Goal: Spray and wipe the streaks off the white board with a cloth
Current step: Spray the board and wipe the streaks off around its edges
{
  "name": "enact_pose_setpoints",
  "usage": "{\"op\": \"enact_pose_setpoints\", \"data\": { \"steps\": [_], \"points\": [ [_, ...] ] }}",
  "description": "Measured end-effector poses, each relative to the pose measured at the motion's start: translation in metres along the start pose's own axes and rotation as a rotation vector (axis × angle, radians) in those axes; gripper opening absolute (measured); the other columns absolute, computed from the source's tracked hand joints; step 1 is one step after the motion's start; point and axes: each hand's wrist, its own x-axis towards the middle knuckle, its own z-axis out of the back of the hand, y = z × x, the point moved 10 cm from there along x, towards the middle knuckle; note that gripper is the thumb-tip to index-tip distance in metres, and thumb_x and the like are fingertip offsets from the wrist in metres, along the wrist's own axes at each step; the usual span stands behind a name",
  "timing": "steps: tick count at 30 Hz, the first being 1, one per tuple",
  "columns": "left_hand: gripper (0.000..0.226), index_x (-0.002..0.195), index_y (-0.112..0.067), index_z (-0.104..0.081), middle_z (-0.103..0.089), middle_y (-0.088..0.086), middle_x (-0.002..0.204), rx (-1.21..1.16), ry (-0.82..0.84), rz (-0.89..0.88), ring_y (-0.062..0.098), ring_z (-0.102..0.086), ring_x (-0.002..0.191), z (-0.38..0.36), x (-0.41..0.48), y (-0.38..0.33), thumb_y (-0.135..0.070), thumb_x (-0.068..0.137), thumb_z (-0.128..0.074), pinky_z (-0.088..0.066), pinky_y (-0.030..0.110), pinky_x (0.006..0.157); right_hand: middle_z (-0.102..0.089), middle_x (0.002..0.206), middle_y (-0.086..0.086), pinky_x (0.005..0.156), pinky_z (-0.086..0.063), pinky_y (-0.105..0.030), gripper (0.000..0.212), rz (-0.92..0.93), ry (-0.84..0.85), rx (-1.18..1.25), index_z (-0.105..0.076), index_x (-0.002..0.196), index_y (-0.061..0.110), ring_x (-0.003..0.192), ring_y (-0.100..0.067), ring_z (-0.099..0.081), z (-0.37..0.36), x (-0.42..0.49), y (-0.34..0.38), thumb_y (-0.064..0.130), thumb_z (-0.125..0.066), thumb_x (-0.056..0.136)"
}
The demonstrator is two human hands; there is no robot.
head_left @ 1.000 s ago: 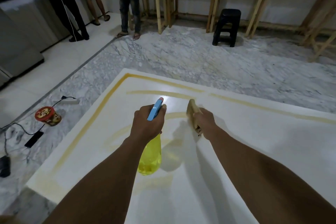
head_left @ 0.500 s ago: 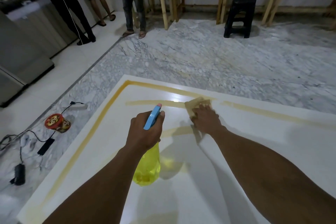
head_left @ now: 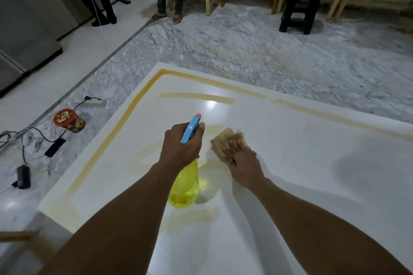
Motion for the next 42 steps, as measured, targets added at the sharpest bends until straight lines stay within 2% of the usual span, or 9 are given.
{"op": "enact_pose_setpoints", "data": {
  "steps": [5, 11, 17, 20, 24, 27, 33, 38, 42],
  "points": [
    [0.040, 0.094, 0.002, -0.071, -0.073, 0.025, 0.084, -0.002, 0.012, -0.024, 0.022, -0.070, 0.046, 0.022, -0.045, 0.018, -0.036, 0.102, -0.063, -0.056, 0.023, 0.047, -0.043, 0.153, -0.001, 0.114, -0.033, -0.050, 0.050, 0.005, -0.030, 0.030, -0.062, 0.133, 0.025, 0.146, -0.027, -0.032, -0.039, -0.079, 0.042, 0.011, -0.037, 0.091],
    [0.023, 0.090, -0.021, -0.074, -0.073, 0.022, 0.082, -0.021, 0.047, -0.082, 0.021, -0.071, 0.046, 0.069, -0.113, 0.039, -0.036, 0.103, -0.062, -0.064, 0.032, 0.060, -0.052, 0.146, 0.002, 0.106, -0.044, -0.046, 0.052, -0.009, -0.100, -0.010, -0.062, 0.132, 0.027, 0.140, -0.022, -0.042, -0.076, -0.174, 0.093, 0.003, -0.047, 0.087],
    [0.041, 0.097, -0.001, -0.071, -0.070, 0.022, 0.076, -0.023, 0.063, -0.078, 0.025, -0.071, 0.048, 0.105, -0.150, 0.065, -0.041, 0.101, -0.063, -0.065, 0.043, 0.060, -0.061, 0.136, 0.002, 0.093, -0.055, -0.041, 0.052, -0.074, -0.129, -0.018, -0.066, 0.126, 0.025, 0.127, -0.024, -0.057, -0.096, -0.228, 0.122, 0.000, -0.059, 0.081],
    [0.038, 0.102, -0.002, -0.073, -0.068, 0.018, 0.072, -0.043, 0.073, -0.105, 0.024, -0.071, 0.047, 0.111, -0.156, 0.062, -0.039, 0.102, -0.062, -0.066, 0.042, 0.061, -0.068, 0.116, 0.006, 0.083, -0.048, -0.021, 0.035, -0.295, -0.031, 0.330, -0.070, 0.112, 0.034, 0.102, -0.015, -0.063, -0.079, -0.222, 0.119, 0.012, -0.049, 0.094],
    [0.032, 0.097, -0.008, -0.074, -0.071, 0.025, 0.081, -0.056, 0.083, -0.129, 0.025, -0.071, 0.049, 0.112, -0.144, 0.049, -0.036, 0.103, -0.061, -0.056, 0.022, 0.048, -0.069, 0.092, -0.019, 0.074, -0.054, -0.037, 0.022, -0.813, -0.026, 1.346, -0.071, 0.091, 0.005, 0.080, -0.034, -0.066, -0.079, -0.197, 0.099, 0.020, -0.057, 0.084],
    [0.027, 0.088, -0.017, -0.073, -0.072, 0.024, 0.080, -0.073, 0.076, -0.146, 0.028, -0.071, 0.051, 0.108, -0.120, 0.033, -0.037, 0.103, -0.062, -0.058, 0.027, 0.049, -0.068, 0.095, -0.020, 0.070, -0.048, -0.035, 0.044, -0.800, 0.117, 1.670, -0.073, 0.107, -0.001, 0.084, -0.033, -0.063, -0.064, -0.154, 0.115, 0.035, -0.058, 0.085],
    [0.031, 0.094, -0.007, -0.074, -0.076, 0.023, 0.094, -0.081, 0.037, -0.112, 0.026, -0.071, 0.052, 0.098, -0.047, 0.005, -0.035, 0.103, -0.062, -0.053, 0.018, 0.045, -0.068, 0.115, -0.019, 0.061, -0.053, -0.033, 0.032, -0.756, -0.047, 1.392, -0.062, 0.122, 0.011, 0.096, -0.034, -0.066, -0.006, -0.043, 0.068, 0.011, -0.052, 0.091],
    [0.026, 0.095, -0.016, -0.075, -0.074, 0.025, 0.088, -0.063, 0.003, -0.112, 0.023, -0.072, 0.052, 0.084, 0.021, -0.019, -0.036, 0.103, -0.061, -0.056, 0.021, 0.048, -0.067, 0.099, -0.001, 0.084, -0.053, -0.039, 0.028, -0.501, -0.285, 0.699, -0.063, 0.109, 0.026, 0.094, -0.028, -0.064, 0.086, 0.059, 0.034, 0.018, -0.045, 0.089],
    [0.019, 0.098, -0.026, -0.076, -0.073, 0.024, 0.091, -0.079, -0.008, -0.111, 0.024, -0.073, 0.058, 0.065, 0.071, -0.030, -0.038, 0.103, -0.062, -0.061, 0.027, 0.051, -0.060, 0.131, -0.004, 0.099, -0.045, -0.038, 0.052, -0.281, -0.273, 0.333, -0.052, 0.137, 0.028, 0.122, -0.029, -0.053, 0.104, 0.141, 0.004, 0.005, -0.042, 0.091]
  ]
}}
